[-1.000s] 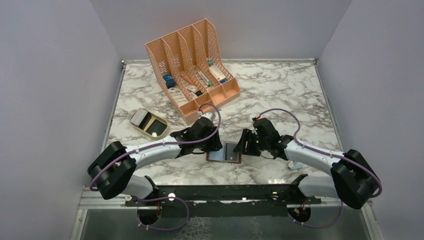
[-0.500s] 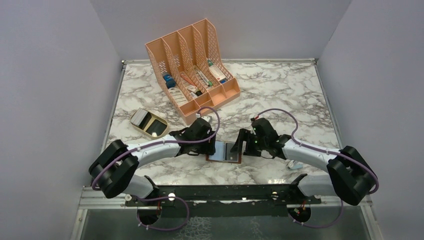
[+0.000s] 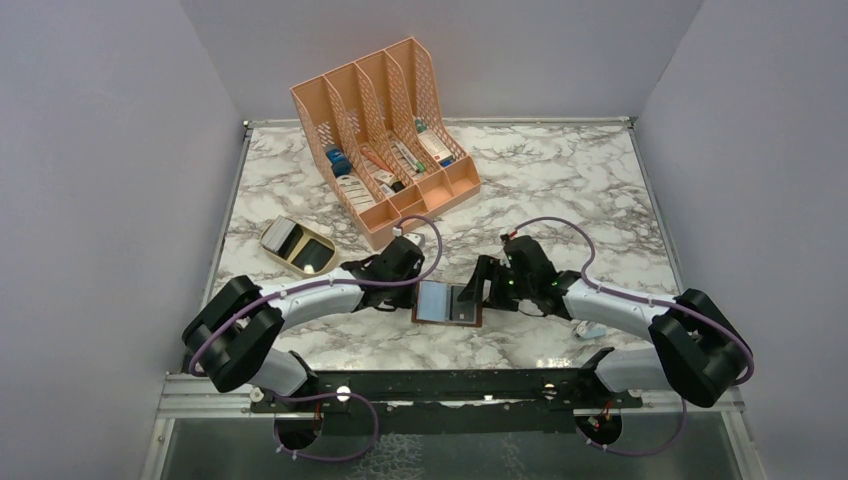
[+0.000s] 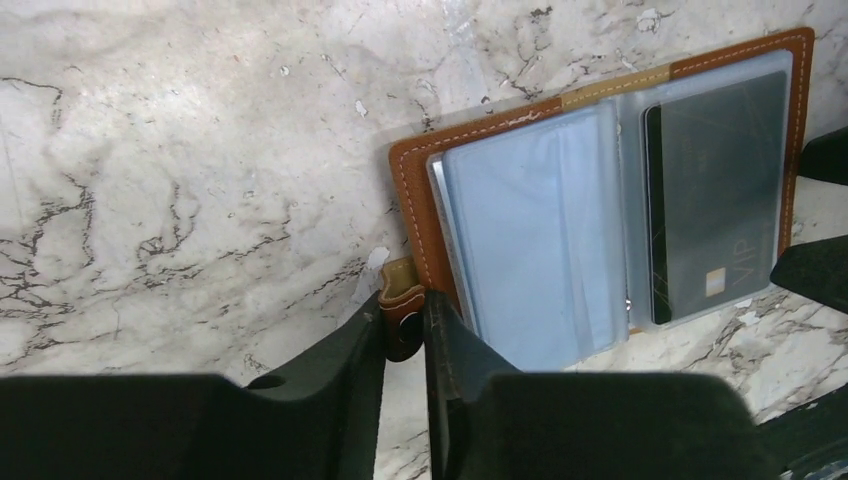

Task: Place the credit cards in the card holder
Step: Insert the credit card into the card holder, then close the card holder at the center of the board.

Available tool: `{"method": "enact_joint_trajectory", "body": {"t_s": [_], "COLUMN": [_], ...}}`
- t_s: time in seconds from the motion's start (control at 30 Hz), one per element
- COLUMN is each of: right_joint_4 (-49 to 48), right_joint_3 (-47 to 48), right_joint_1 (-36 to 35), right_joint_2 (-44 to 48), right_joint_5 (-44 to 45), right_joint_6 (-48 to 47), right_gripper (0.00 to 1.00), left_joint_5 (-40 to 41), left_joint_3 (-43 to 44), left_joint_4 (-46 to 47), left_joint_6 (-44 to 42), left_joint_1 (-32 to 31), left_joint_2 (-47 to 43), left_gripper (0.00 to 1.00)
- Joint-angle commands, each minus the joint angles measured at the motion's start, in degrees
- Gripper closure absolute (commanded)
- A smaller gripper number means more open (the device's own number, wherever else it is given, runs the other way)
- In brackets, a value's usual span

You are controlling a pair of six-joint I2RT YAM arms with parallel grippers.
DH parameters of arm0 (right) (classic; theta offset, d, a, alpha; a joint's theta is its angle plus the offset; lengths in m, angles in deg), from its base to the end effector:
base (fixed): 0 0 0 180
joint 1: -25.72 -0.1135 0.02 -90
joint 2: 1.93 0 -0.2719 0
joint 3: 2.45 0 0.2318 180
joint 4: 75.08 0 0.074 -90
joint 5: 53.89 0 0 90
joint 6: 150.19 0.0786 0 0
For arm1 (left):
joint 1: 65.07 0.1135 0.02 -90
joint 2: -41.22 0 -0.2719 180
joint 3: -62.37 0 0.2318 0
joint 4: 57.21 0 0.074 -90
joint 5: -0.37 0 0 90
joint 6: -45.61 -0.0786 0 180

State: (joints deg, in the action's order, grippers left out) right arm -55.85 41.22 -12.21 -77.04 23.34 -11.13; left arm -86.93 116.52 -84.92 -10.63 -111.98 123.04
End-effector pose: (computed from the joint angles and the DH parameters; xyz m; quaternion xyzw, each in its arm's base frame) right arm 0.1813 0.1633 0.1388 0.0535 0.9351 0.3062 0.1705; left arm 0.1894 -0.1970 0.1495 0.1023 0.9490 -0.1754 0.2413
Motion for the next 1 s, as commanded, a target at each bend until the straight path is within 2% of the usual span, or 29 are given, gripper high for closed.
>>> {"method": "enact_joint_trajectory", "body": {"t_s": [0.0, 0.13, 0.33, 0.6, 0.97], "right_joint_4": [-2.54, -4.05, -4.44, -10.93, -13.25], "right_joint_3": [-2.06, -2.36, -2.43, -3.89, -4.21], "right_joint_1": [-0.39, -0.39, -0.34, -0.38, -0.33], "right_joint_2": [-1.38, -0.34, 3.2, 5.85, 10.29], "right_joint_5": [-2.78, -4.66, -6.66, -14.08, -15.49], "right_joint_6": [1.2, 1.89, 0.98, 3.01, 4.28], "right_gripper": [0.25, 0.25, 0.25, 0.26, 0.26], "left_joint_5": [-1.4, -4.14, -5.9, -9.06, -11.93], "left_joint_3": [0.95, -0.94, -2.24, -2.12, -2.36], "left_joint_4": [1.29, 4.17, 6.79, 9.52, 11.45], "left_joint_6": [-0.24, 1.08, 2.84, 5.26, 7.82], "left_joint_1": [0.07, 0.07, 0.07, 0.07, 0.01], "left_joint_2": [-0.79, -2.17, -3.18, -1.36, -1.85], "left_gripper": [0.86, 1.0, 1.0, 1.0, 1.0]}}
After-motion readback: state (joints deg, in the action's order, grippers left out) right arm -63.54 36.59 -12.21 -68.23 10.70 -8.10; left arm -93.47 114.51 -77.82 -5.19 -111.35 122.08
